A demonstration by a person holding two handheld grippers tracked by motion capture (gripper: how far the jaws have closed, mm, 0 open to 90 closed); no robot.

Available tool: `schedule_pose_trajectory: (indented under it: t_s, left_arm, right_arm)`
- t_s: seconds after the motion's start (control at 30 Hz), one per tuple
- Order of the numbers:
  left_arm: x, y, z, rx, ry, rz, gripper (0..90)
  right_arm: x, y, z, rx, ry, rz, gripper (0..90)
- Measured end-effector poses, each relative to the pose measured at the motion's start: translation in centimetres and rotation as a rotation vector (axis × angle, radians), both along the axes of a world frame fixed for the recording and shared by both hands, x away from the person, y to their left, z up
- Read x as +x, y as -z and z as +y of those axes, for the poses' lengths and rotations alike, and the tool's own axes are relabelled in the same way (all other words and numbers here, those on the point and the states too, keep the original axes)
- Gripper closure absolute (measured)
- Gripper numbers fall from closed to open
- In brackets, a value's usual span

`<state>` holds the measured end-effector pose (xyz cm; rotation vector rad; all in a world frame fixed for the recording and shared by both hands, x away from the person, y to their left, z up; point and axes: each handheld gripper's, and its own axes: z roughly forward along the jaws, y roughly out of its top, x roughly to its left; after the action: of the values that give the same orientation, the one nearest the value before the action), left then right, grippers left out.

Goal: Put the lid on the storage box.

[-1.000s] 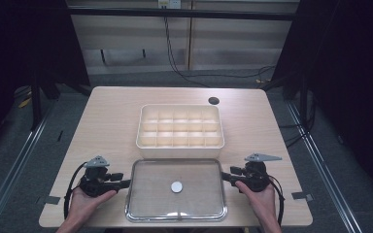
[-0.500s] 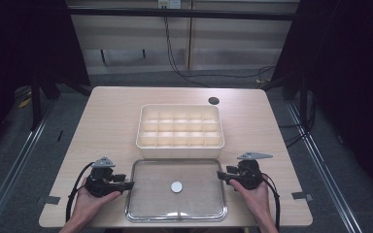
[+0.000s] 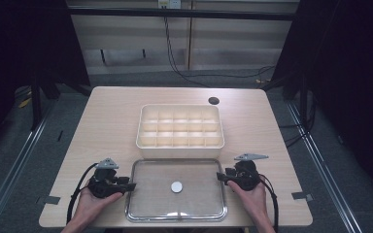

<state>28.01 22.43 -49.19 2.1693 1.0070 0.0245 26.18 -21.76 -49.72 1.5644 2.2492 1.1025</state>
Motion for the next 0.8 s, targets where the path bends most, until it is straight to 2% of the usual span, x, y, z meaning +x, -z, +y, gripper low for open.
schedule_pose_trajectory:
  t_s: [0.13, 0.27, 0.3, 0.33, 0.37, 0.4, 0.43, 0.5, 0.57, 0.6, 0.63, 0.67, 0.7, 0.73, 0.8]
  left_arm:
    - [0.0, 0.0, -0.1, 0.001, 0.005, -0.001, 59.1]
    - [-0.2, 0.0, -0.3, 0.007, 0.015, -0.007, 60.8]
    - [-0.2, 0.0, -0.3, 0.014, 0.017, -0.008, 61.8]
    - [-0.2, 0.0, -0.3, 0.015, 0.014, -0.011, 61.8]
    - [-0.2, 0.0, -0.3, 0.017, 0.01, -0.012, 63.8]
    - [-0.2, 0.0, -0.3, 0.017, 0.006, -0.011, 63.8]
    - [-0.1, 0.0, -0.3, 0.016, 0.002, -0.014, 65.5]
    - [-0.2, 0.0, -0.3, 0.017, -0.006, -0.015, 65.6]
    - [-0.2, 0.0, -0.4, 0.022, -0.007, -0.016, 65.5]
    - [-0.2, 0.0, -0.4, 0.019, -0.01, -0.018, 65.5]
    - [-0.3, 0.1, -0.4, 0.018, -0.017, -0.023, 65.6]
    - [-0.3, 0.1, -0.4, 0.017, -0.016, -0.024, 65.6]
    - [-0.2, 0.0, -0.3, 0.022, -0.006, -0.018, 65.6]
    - [-0.2, 0.0, -0.3, 0.022, -0.006, -0.018, 65.6]
    - [-0.4, 0.1, -0.4, 0.014, -0.015, -0.024, 65.5]
  right_arm:
    - [0.0, 0.1, 0.2, 0.001, 0.007, 0.011, 55.7]
    - [0.1, 0.2, 0.1, 0.031, 0.005, 0.019, 59.8]
    - [0.1, 0.3, 0.1, 0.061, 0.028, 0.021, 60.3]
    - [0.1, 0.3, 0.1, 0.061, 0.028, 0.021, 60.3]
    - [0.2, 0.4, -0.1, 0.083, 0.045, 0.031, 63.3]
    - [0.2, 0.4, -0.1, 0.083, 0.045, 0.031, 63.3]
    - [0.3, 0.5, -0.4, 0.109, 0.054, 0.046, 64.1]
    - [0.3, 0.5, -0.5, 0.123, 0.06, 0.048, 64.9]
    - [0.2, 0.6, -0.6, 0.156, 0.083, 0.063, 63.9]
    - [0.2, 0.6, -0.6, 0.156, 0.083, 0.063, 63.9]
    - [0.2, 0.7, -0.8, 0.188, 0.092, 0.07, 64.2]
    - [0.2, 0.7, -0.8, 0.188, 0.092, 0.07, 64.2]
    - [0.2, 0.9, -1.2, 0.234, 0.104, 0.092, 64.3]
    - [0.2, 1.0, -1.4, 0.252, 0.104, 0.097, 64.0]
    - [0.1, 1.0, -1.5, 0.267, 0.098, 0.108, 63.5]
